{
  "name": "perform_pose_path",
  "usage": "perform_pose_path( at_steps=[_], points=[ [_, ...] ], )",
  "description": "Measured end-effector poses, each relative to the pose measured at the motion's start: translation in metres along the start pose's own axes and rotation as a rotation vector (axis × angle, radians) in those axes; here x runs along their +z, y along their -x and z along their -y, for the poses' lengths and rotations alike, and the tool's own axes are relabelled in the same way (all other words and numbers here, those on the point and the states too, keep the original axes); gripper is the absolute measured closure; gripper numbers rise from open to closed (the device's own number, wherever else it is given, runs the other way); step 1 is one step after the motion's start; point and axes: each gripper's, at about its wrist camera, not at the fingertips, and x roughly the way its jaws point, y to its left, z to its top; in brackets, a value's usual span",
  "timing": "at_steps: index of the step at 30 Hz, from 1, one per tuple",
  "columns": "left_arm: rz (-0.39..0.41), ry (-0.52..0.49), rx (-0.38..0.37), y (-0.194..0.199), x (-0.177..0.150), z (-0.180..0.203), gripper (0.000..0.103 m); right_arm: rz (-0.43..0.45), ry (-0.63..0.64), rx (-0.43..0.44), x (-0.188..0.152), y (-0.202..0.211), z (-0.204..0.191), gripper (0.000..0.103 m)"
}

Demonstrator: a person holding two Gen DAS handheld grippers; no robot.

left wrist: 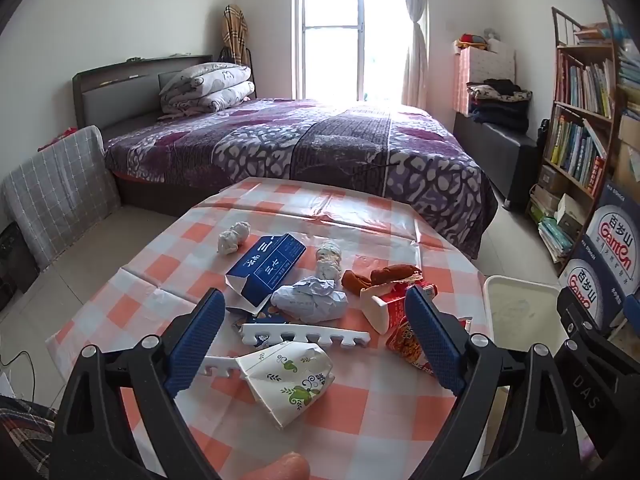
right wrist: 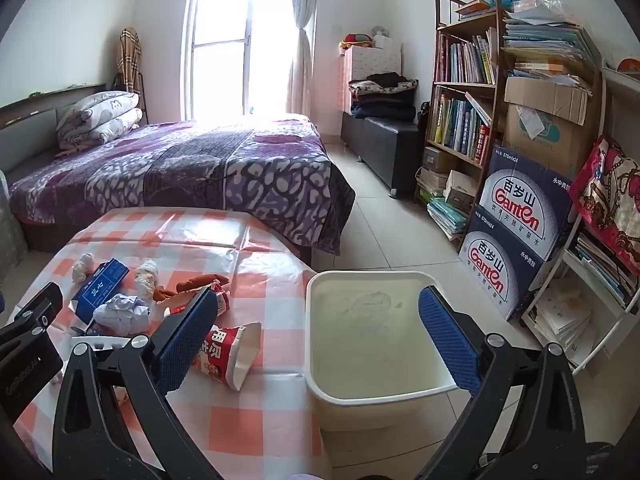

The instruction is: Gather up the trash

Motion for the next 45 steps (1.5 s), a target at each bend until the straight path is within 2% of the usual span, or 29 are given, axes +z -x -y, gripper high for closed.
perform_pose_path(
  at_steps=[8, 17, 45],
  points=[
    [-0.006, -0.001, 0.001, 0.002, 0.001, 0.002, 0.014, -0.006, -0.007, 0.012, 0.0, 0.0, -0.002, 0.007],
    [0.003, -0.003, -0.005, -0.001, -0.013, 0.008, 0.014, -0.018, -0.015, 0.024, -0.002, -0.004, -0.001, 0.007],
    [-0.004, -0.005, 0.0, -0.005, -0.008, 0.005, 0.014, -0.021, -0.019, 0.028, -0.001, -0.006, 0.001, 0.007]
  ],
)
